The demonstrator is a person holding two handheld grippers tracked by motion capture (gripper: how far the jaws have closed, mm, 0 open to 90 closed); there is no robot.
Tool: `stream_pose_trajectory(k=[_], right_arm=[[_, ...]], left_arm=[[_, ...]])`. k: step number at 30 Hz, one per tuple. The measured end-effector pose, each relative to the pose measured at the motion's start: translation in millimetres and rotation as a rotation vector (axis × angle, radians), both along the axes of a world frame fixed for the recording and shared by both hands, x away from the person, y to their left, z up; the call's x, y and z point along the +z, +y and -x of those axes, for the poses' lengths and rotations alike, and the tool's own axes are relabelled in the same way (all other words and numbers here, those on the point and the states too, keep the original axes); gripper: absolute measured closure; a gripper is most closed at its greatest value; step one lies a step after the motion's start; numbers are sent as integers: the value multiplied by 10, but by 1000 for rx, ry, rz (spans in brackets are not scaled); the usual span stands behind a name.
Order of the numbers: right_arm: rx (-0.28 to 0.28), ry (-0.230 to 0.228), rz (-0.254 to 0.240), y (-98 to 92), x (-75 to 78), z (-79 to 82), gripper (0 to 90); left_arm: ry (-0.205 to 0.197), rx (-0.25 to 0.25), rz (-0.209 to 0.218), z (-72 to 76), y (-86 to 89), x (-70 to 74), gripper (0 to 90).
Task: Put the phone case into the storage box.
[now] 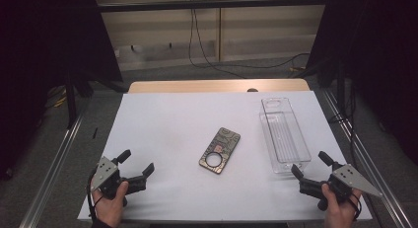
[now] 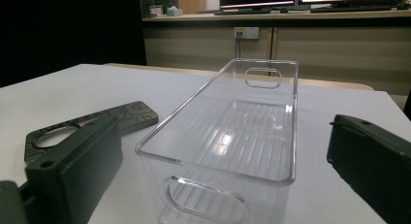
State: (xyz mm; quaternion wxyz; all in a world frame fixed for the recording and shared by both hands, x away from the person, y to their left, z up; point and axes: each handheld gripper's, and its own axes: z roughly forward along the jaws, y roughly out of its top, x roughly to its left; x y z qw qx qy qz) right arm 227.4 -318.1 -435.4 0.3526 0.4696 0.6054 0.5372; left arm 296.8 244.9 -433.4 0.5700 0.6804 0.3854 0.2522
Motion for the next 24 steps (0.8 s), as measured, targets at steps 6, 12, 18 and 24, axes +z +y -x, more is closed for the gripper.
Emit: stream_pose_trajectory(k=[6, 12, 18, 24], right_arm=[[4, -3, -6, 13, 9, 8, 0], [3, -4, -8, 33, 18, 15, 0], [9, 3, -17, 29, 13, 13, 0], [11, 0, -16, 35, 14, 16, 0]], left_arm=[[21, -29, 26, 24, 1, 20, 42], [21, -79, 21, 44, -51, 33, 41], [16, -104, 18, 17, -118, 53, 32], [22, -144, 3, -17, -241, 42, 17]])
